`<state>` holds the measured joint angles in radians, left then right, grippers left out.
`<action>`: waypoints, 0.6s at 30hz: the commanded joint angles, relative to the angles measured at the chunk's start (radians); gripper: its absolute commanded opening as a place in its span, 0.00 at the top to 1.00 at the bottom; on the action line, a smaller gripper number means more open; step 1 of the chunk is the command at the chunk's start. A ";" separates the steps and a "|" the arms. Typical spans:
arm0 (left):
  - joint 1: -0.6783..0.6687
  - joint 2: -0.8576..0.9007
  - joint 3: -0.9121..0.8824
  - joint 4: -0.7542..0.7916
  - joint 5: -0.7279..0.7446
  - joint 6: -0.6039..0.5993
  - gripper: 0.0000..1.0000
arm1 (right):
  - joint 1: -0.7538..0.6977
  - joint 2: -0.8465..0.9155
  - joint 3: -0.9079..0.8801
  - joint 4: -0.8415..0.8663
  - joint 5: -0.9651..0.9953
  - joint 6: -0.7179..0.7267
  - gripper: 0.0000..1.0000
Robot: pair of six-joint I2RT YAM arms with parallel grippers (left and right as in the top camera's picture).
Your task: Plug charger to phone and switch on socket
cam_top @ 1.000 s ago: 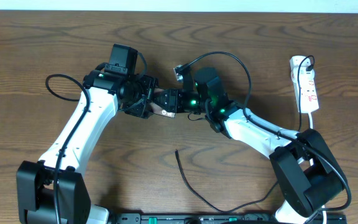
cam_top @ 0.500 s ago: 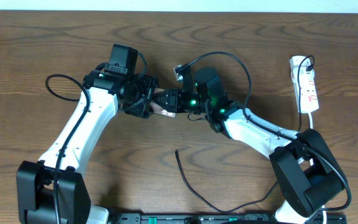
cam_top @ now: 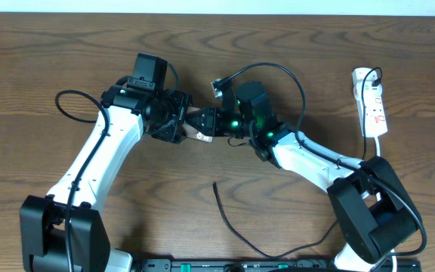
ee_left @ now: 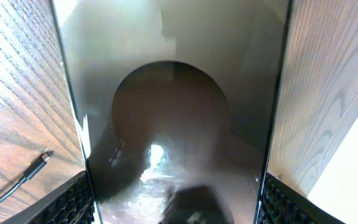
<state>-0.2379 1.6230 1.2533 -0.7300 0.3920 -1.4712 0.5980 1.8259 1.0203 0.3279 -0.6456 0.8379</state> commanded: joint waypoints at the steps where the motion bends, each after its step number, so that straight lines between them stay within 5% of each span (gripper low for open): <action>1: -0.010 -0.029 0.003 0.002 0.022 -0.009 0.92 | 0.027 0.004 0.012 0.031 -0.053 0.027 0.81; 18: -0.010 -0.029 0.003 0.002 0.022 -0.008 0.93 | 0.026 0.004 0.012 0.035 -0.056 0.037 0.90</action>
<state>-0.2375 1.6135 1.2533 -0.7292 0.3859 -1.4708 0.5976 1.8263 1.0199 0.3416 -0.6491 0.8738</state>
